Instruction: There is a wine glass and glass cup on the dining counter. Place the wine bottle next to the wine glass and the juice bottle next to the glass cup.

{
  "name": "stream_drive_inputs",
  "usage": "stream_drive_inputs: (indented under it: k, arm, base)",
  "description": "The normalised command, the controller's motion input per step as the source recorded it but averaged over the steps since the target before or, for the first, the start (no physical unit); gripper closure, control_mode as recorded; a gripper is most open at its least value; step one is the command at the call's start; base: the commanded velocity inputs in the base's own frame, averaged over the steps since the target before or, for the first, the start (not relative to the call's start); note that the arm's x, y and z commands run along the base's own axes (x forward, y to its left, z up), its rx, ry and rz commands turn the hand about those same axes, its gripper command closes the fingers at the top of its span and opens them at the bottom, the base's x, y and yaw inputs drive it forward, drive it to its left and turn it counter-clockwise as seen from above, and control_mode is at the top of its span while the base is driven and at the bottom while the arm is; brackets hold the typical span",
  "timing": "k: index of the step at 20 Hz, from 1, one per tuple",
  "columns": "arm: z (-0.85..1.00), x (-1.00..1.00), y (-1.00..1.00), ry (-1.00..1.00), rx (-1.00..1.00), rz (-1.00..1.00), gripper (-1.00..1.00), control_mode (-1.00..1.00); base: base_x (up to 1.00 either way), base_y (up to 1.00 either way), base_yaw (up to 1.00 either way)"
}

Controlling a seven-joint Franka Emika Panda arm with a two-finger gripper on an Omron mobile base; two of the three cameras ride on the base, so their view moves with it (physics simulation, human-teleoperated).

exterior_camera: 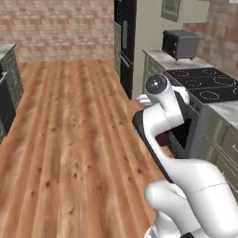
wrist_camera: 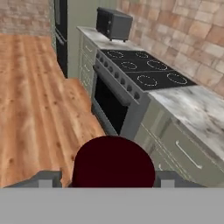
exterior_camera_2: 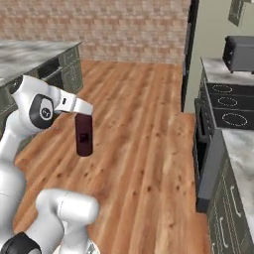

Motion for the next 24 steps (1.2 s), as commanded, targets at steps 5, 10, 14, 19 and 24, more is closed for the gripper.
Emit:
stream_drive_inputs:
  k: [5, 10, 14, 19, 24]
  arm:
    - [0.0, 0.0, 0.0, 0.0, 0.0, 0.0, 1.0, 1.0]
    - [0.0, 0.0, 0.0, 0.0, 0.0, 0.0, 1.0, 1.0]
    - [0.0, 0.0, 0.0, 0.0, 0.0, 0.0, 1.0, 1.0]
    - [0.0, 0.0, 0.0, 0.0, 0.0, 0.0, 1.0, 1.0]
    - [0.0, 0.0, 0.0, 0.0, 0.0, 0.0, 1.0, 1.0]
  base:
    - [0.74, 0.0, 0.44]
    - [0.85, 0.0, 0.33]
    - [0.87, 0.0, 0.31]
    - [0.87, -0.04, 0.29]
    - [0.89, -0.13, 0.25]
